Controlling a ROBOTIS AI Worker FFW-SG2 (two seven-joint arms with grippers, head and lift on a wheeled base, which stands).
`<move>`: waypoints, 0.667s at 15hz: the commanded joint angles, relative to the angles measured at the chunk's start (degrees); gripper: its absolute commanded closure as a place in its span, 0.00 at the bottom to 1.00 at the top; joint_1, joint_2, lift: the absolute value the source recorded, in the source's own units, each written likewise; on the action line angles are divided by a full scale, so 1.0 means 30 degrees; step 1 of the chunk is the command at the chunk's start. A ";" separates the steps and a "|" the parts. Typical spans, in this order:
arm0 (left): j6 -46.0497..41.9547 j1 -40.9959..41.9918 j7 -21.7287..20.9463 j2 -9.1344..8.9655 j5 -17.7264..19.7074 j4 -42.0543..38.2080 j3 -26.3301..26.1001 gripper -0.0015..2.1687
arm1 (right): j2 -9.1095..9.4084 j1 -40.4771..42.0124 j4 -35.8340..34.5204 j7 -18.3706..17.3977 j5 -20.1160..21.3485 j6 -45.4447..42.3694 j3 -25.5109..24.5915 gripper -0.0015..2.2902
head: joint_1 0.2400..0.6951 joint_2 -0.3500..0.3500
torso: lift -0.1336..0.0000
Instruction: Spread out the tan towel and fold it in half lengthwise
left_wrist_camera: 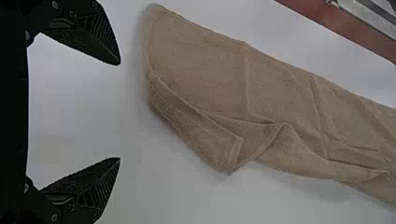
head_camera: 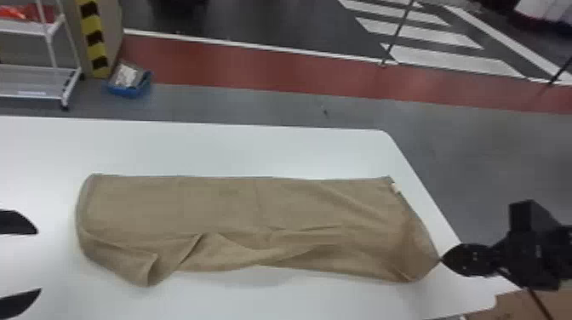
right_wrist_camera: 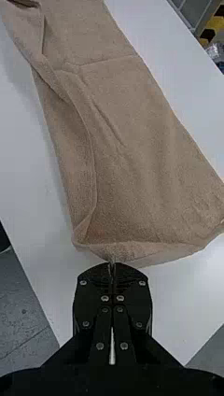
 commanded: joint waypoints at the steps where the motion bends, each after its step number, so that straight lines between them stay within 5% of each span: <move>1: -0.0005 0.0086 -0.0145 -0.0182 -0.0039 -0.0097 -0.1386 0.10 | 0.0225 0.0171 -0.0169 0.0092 0.0256 0.0095 -0.0007 0.62 | 1.00 0.02 | 0.10; 10: -0.0474 -0.2053 -0.0526 -0.0710 -0.0713 0.1368 -0.5283 0.13 | 0.0811 0.0405 -0.0843 0.0092 0.0784 0.0974 0.0051 0.62 | 1.00 0.00 | 0.10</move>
